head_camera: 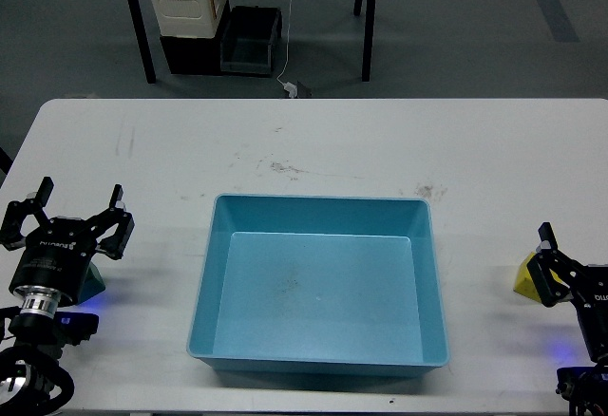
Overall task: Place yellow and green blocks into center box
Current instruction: 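Raise the right gripper away from the yellow cube and open it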
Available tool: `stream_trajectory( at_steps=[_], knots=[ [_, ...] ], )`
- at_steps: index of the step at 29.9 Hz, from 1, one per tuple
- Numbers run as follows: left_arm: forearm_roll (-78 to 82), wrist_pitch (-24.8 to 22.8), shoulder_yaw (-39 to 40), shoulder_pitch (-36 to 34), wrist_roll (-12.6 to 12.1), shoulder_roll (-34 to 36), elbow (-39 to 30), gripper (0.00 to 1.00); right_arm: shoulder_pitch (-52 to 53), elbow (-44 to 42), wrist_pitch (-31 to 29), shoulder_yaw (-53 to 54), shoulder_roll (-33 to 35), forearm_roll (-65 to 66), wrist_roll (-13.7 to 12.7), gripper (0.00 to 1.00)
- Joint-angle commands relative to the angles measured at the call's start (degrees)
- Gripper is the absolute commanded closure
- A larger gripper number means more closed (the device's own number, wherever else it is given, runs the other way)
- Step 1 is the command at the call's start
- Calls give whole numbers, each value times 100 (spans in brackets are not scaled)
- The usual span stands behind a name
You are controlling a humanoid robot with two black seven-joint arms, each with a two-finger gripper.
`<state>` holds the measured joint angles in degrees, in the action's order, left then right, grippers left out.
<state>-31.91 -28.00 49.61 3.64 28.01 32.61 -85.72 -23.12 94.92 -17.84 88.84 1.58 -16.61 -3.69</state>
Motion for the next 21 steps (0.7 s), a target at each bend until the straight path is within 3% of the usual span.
stream_trajectory(
  at_steps=[1, 15, 21],
  knots=[
    [0, 0, -4, 5, -1, -1, 2, 0, 0, 0, 0, 1, 0, 0, 9, 0],
    [-9, 0, 22, -4, -1, -1, 29, 0, 193, -35, -87, 528, -18, 17, 97, 0],
    [-17, 0, 13, 5, -1, -9, 38, 0, 729, -122, -105, 985, 43, 823, 97, 0]
  ],
)
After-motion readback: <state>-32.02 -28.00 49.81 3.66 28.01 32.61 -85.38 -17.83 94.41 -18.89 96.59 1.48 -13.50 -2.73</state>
